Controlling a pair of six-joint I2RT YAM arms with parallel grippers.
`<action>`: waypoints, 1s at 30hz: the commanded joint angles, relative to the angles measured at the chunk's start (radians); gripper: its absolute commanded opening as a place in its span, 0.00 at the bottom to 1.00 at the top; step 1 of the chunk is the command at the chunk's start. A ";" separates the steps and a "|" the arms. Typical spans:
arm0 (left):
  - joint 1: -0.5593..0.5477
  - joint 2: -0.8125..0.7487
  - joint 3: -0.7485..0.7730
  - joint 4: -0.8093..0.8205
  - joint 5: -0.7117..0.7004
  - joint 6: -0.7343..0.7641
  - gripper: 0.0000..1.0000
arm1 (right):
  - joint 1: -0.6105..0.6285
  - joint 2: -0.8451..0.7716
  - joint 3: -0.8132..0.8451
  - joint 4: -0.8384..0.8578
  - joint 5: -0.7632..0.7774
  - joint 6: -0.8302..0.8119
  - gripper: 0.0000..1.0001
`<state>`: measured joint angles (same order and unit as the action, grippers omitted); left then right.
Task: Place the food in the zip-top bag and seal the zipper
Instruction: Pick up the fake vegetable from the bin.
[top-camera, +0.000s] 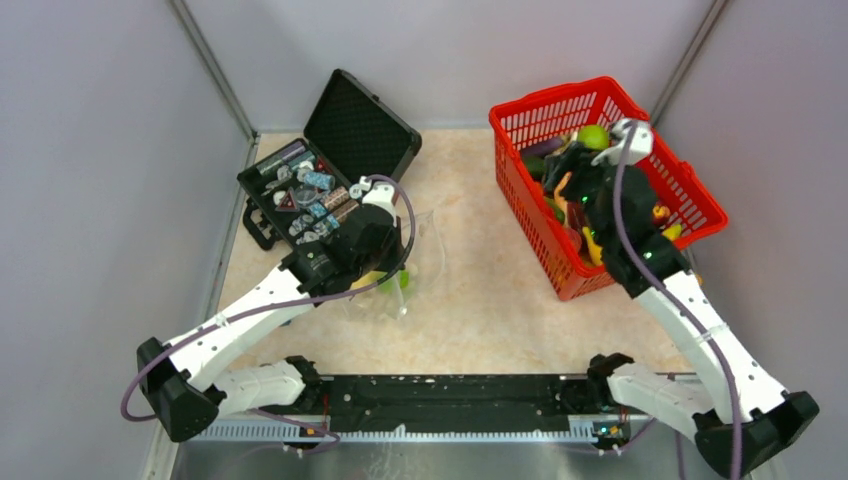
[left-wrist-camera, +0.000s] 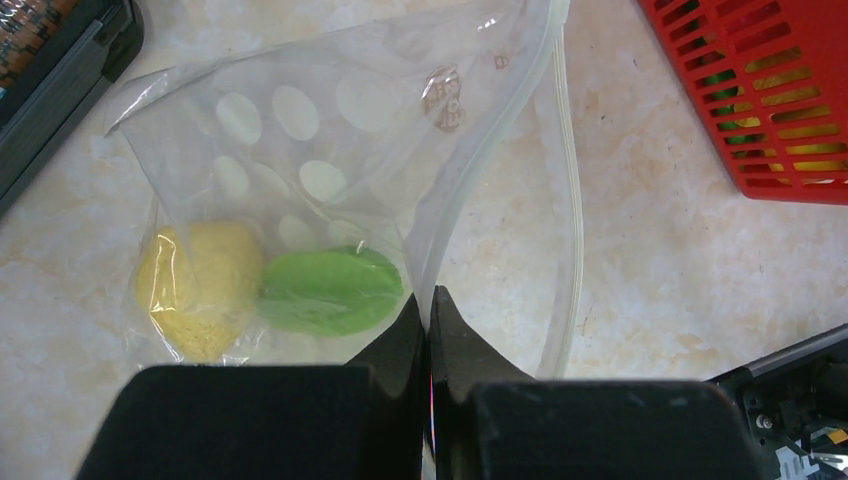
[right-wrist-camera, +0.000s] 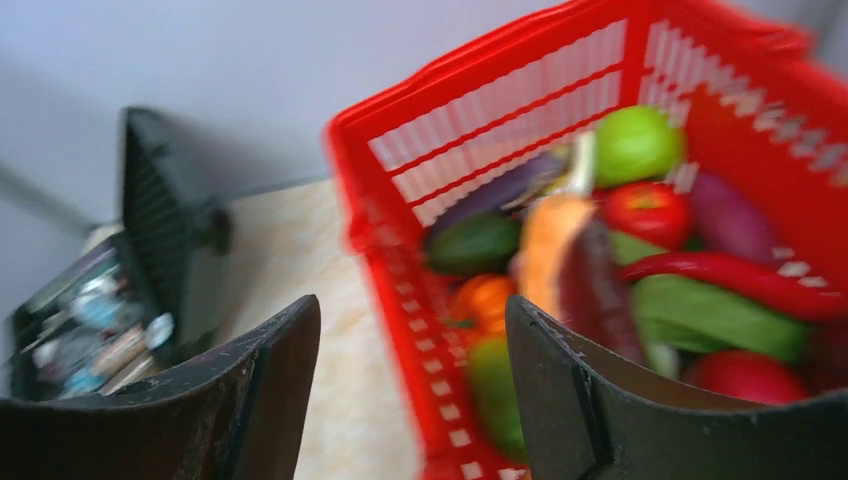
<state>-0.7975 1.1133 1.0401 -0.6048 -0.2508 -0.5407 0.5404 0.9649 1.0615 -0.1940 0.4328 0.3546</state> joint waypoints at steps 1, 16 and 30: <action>-0.002 -0.003 -0.011 0.040 0.005 -0.002 0.00 | -0.254 0.013 0.079 -0.114 -0.232 -0.092 0.64; -0.002 0.009 -0.011 0.026 -0.007 0.011 0.00 | -0.634 0.270 0.100 -0.190 -0.467 -0.066 0.60; -0.001 0.016 -0.025 0.046 -0.019 0.040 0.00 | -0.755 0.444 0.057 0.046 -0.394 0.301 0.65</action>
<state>-0.7975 1.1286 1.0191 -0.5968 -0.2501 -0.5232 -0.1997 1.3788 1.1328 -0.2668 -0.0231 0.4732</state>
